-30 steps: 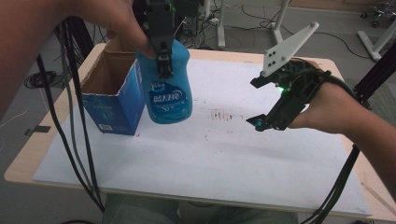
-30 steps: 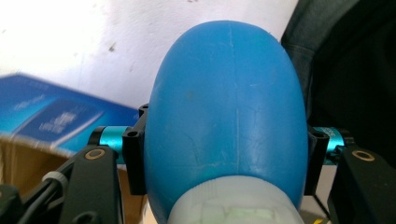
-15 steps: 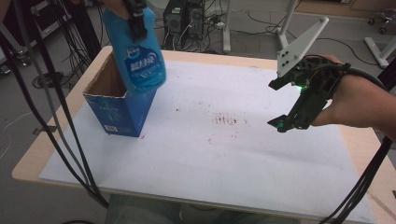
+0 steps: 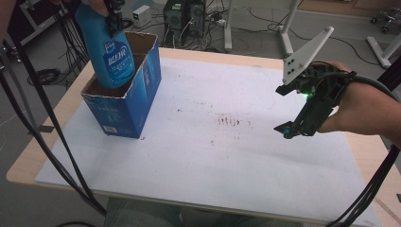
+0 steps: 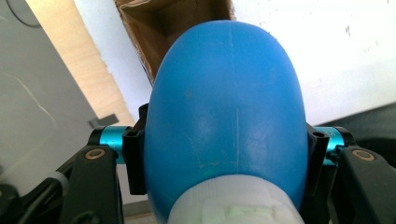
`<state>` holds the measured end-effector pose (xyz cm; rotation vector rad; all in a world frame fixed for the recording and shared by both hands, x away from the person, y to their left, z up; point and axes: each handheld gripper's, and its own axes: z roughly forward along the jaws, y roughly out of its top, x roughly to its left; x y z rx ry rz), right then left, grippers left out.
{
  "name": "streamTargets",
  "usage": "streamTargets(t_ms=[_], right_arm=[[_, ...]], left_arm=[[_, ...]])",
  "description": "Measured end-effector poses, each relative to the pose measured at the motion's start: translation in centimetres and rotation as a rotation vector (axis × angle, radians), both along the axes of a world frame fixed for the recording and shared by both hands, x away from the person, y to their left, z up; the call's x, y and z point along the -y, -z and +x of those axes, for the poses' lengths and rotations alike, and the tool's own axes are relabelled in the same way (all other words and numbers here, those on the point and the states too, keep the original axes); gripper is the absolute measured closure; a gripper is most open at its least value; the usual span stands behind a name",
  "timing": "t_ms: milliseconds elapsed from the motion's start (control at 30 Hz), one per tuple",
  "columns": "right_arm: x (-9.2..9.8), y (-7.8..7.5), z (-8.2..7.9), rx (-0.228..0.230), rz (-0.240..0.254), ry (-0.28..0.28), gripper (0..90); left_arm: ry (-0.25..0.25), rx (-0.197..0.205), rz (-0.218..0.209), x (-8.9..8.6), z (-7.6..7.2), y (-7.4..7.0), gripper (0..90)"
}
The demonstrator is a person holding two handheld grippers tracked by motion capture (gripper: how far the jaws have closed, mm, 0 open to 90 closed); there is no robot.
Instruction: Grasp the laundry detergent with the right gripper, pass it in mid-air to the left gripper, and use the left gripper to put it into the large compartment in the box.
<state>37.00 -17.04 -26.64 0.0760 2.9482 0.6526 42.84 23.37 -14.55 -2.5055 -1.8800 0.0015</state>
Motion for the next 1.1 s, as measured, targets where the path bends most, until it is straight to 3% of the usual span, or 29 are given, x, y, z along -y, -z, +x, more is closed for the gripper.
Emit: streamTargets(t_ms=[133,267,300,367,633,733,1100], right_arm=[[0.0,0.3,-0.1,0.002,-0.004,0.001,0.7],[0.1,0.4,0.0,0.001,-0.003,0.002,0.7],[0.1,0.4,0.0,0.001,-0.003,0.002,0.7],[0.1,0.5,0.1,-0.006,-0.010,0.013,0.7],[-0.4,0.9,0.5,-0.016,-0.024,0.014,0.7],[-0.7,1.0,0.5,-0.017,-0.030,0.014,0.7],[-0.9,1.4,0.6,-0.022,-0.036,0.018,0.7]], left_arm=[[0.007,-0.024,0.002,-0.5,0.6,1.8,38.0],[0.068,-0.033,0.010,-0.9,1.0,4.1,38.0],[0.068,-0.033,0.010,-0.9,1.0,4.1,38.1],[0.147,-0.041,0.018,-0.9,1.2,5.9,38.1],[0.451,-0.046,0.056,-0.4,1.1,9.9,38.1],[0.510,-0.043,0.060,-0.3,1.1,11.1,38.1],[0.552,-0.053,0.018,-0.5,1.6,14.6,37.9]])
